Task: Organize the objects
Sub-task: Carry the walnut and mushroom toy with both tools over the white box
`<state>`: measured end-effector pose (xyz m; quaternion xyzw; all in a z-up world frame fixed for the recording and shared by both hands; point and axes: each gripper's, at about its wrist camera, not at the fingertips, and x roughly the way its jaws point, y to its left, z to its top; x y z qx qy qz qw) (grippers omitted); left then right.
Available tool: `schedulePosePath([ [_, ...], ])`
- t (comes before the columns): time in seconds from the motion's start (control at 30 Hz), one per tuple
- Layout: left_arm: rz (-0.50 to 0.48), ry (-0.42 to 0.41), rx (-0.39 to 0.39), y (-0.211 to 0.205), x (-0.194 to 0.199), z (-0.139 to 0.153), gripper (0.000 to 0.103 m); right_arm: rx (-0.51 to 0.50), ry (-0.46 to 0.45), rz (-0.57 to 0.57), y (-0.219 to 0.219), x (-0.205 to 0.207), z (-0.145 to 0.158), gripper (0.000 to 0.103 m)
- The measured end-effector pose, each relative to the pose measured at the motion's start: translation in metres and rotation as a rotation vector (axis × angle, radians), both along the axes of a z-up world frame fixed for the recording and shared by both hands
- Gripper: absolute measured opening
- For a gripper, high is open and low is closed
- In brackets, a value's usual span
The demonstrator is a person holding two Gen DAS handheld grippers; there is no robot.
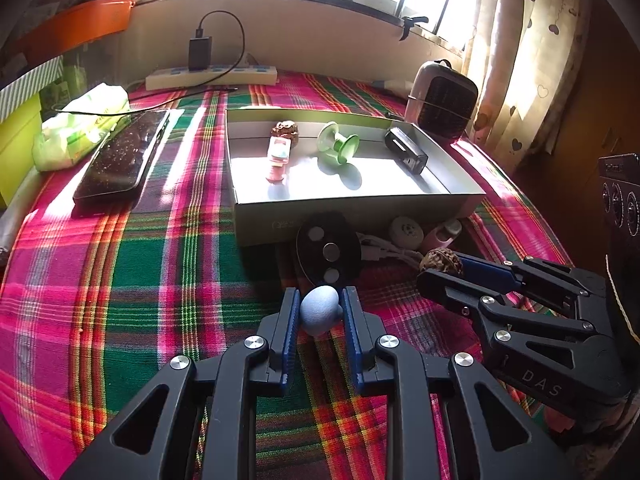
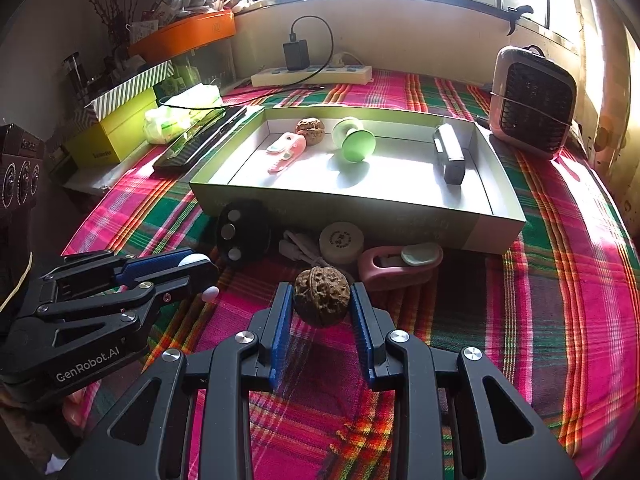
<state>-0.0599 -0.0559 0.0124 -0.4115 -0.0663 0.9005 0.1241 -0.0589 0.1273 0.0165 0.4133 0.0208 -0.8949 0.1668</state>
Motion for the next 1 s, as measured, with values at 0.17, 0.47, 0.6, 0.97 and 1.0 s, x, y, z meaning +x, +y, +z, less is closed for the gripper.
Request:
schedulePosePath([
  [0.17, -0.001, 0.018, 0.006, 0.000, -0.001, 0.009, 0.020, -0.007, 0.009, -0.002, 0.003, -0.002, 0.006, 0.030],
  [0.47, 0.002, 0.053, 0.008, -0.001, -0.011, 0.027, 0.020, -0.025, 0.039, -0.007, 0.011, -0.012, 0.021, 0.030],
  [0.6, 0.001, 0.060, 0.005, 0.001, -0.020, 0.031, 0.020, -0.021, 0.046, -0.009, 0.013, -0.021, 0.025, 0.030],
  [0.97, -0.015, 0.067, -0.028, 0.009, -0.054, 0.036, 0.020, -0.031, 0.027, 0.001, 0.015, -0.059, 0.028, 0.030],
  [1.0, -0.013, 0.067, -0.028, 0.009, -0.058, 0.036, 0.020, -0.031, 0.023, 0.002, 0.015, -0.063, 0.028, 0.030],
])
